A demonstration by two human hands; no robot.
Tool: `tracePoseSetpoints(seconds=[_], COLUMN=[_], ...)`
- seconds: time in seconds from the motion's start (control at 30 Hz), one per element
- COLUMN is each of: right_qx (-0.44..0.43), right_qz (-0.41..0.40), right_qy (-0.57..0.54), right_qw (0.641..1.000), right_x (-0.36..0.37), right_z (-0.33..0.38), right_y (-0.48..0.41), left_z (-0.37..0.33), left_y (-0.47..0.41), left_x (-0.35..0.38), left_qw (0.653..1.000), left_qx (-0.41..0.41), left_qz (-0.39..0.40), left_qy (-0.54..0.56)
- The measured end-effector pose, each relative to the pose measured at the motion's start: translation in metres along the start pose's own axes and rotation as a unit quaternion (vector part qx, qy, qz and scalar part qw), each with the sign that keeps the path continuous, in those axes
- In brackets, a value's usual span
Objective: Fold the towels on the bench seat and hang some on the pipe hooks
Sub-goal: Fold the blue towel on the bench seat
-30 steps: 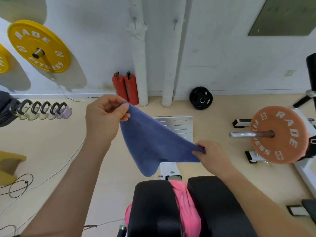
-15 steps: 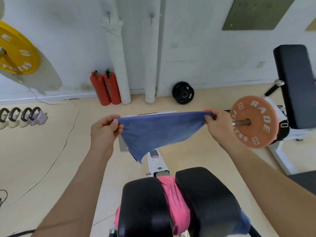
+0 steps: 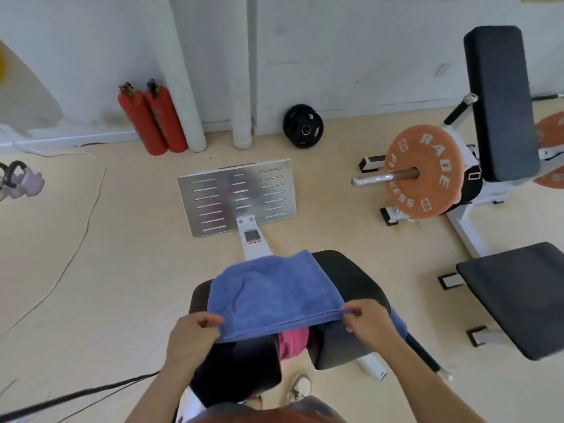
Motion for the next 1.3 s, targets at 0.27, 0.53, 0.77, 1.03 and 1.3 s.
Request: tracePoseSetpoints(seconds=[0.27,0.53,0.77,1.03,1.3], right_qx=[0.102,0.158,0.099,0.266,0.268], right_qz=[-0.049,-0.005,-0.012,0.07,0.087], right_qy=[-0.172,-0.46,-0.516,-0.638,-0.774], right_qw=[0.979,0.874,0.851,0.72,0.568], right_x=[0.024,0.018,-0.018,0.062,0.067], right_z=[-0.035,-0.016,-0.01,-0.077,-0.068], right_y=[-0.002,0.0,0.003,0.031,0.026], left_z=[0.04,0.047,0.035,0.106,0.08], left_y=[0.033,0.031,0.048,0.079,0.089], left_x=[0.013,0.02,0.021,0.047,0.046], left_qw=[0.991,0.941,0.956,0.925,0.961], left_qx=[0.011,-0.127,-0.032,-0.132,-0.054], left_qz=[-0.128,-0.082,-0.041,-0.059,0.081], left_qy=[0.038,0.304,0.287,0.352,0.259])
Point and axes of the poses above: each hand's wrist, its own y-axis away from the middle knuckle, its own x-axis out of the palm, z = x × y, the point moved 5 cm from there along -y, towards the middle knuckle, and after that the axes turned 11 degrees about y, right-handed, at the moved point
